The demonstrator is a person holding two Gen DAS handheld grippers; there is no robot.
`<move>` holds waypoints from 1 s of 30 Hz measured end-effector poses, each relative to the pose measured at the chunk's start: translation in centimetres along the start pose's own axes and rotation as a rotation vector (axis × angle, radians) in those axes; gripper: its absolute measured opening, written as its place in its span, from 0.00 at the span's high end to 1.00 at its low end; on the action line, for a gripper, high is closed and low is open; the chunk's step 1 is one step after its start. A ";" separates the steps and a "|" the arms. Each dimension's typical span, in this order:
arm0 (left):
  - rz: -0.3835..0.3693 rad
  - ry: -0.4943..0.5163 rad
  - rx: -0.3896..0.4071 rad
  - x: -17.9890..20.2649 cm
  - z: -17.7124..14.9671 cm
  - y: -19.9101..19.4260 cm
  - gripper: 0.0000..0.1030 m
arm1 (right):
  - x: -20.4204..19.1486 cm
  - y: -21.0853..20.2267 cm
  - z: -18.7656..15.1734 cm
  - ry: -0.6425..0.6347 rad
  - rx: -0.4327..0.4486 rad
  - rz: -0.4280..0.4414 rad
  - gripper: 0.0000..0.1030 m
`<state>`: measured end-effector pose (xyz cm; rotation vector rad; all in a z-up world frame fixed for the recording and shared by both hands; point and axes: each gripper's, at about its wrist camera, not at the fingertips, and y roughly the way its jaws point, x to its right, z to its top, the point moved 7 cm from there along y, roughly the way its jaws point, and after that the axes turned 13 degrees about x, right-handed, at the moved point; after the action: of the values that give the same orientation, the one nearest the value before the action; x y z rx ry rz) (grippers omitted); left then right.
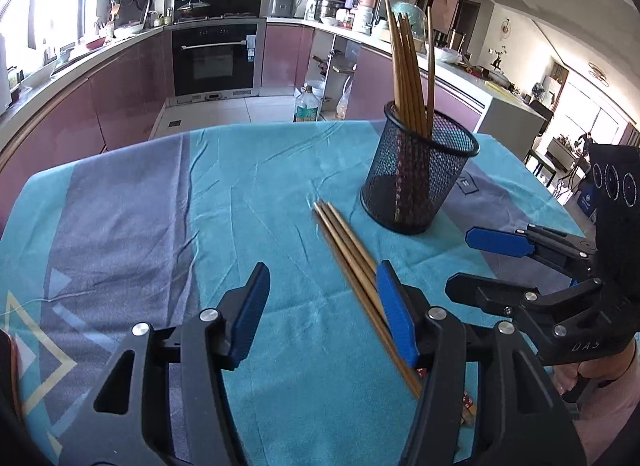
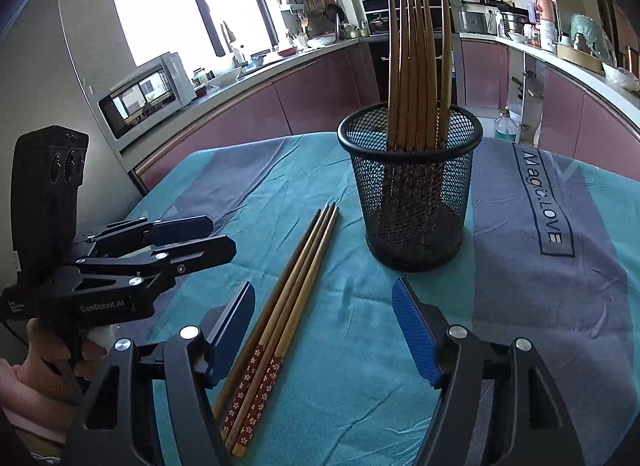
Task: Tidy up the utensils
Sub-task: 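Move both grippers back over the remaining chopstick pile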
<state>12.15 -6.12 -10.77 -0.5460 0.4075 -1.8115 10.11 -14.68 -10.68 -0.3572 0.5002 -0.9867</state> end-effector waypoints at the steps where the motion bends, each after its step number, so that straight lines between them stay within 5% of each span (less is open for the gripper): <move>1: -0.006 0.005 -0.016 0.1 -0.5 0.3 0.47 | 0.0 0.1 -0.1 -0.002 -0.003 -0.008 0.34; 13: -0.023 0.052 -0.117 2.0 -3.9 3.0 0.46 | 0.7 0.4 -1.1 0.036 -0.026 -0.017 0.34; 30: 0.010 0.096 -0.116 2.3 -4.0 3.0 0.47 | 0.5 1.0 -1.1 0.019 -0.036 -0.031 0.36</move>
<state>11.69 -9.22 -15.31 -0.5367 0.5828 -1.8177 10.40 -14.69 -12.19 -0.3892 0.5314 -1.0130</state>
